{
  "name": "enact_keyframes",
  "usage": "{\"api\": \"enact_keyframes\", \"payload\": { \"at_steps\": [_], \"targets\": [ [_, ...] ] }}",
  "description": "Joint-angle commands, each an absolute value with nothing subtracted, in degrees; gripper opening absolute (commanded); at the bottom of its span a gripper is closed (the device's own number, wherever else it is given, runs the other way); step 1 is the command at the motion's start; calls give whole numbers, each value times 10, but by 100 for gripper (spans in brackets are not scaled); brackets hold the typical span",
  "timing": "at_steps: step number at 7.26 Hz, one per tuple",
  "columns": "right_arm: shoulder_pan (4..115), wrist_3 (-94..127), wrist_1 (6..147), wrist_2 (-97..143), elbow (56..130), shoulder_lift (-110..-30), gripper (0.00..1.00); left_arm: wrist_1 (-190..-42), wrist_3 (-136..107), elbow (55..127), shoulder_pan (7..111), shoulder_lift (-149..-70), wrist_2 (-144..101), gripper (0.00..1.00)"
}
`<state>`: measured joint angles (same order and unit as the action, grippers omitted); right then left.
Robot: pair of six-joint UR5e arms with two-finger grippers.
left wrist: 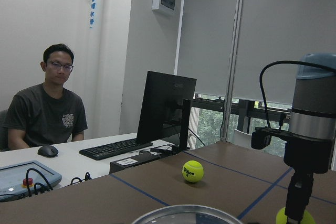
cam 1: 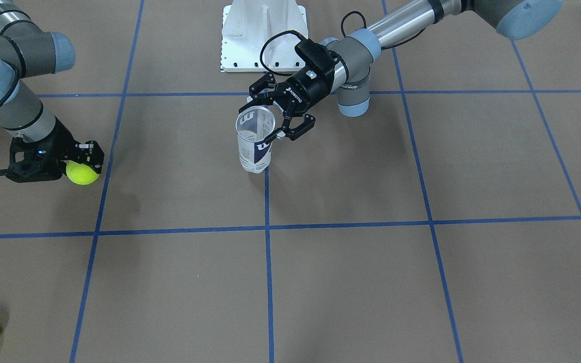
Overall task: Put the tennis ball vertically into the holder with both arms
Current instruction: 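Carry the ball with the right gripper over the upright tube's opening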
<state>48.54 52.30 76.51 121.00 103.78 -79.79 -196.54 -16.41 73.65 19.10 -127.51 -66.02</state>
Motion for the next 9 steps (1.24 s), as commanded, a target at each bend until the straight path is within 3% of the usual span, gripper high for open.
{"api": "enact_keyframes", "payload": {
  "at_steps": [1,4,9],
  "targets": [
    [486,559,768,1209,1068,-764,0,-1978,-130,727,187,-1276,-661,73],
    [484,619,870,1210,1069,-655,0,-1982,-130,726,172,-1274,-661,74],
    [481,755,874,1232,1070,-549,0,-1985,-134,726,170,-1266,-661,76]
  ]
}}
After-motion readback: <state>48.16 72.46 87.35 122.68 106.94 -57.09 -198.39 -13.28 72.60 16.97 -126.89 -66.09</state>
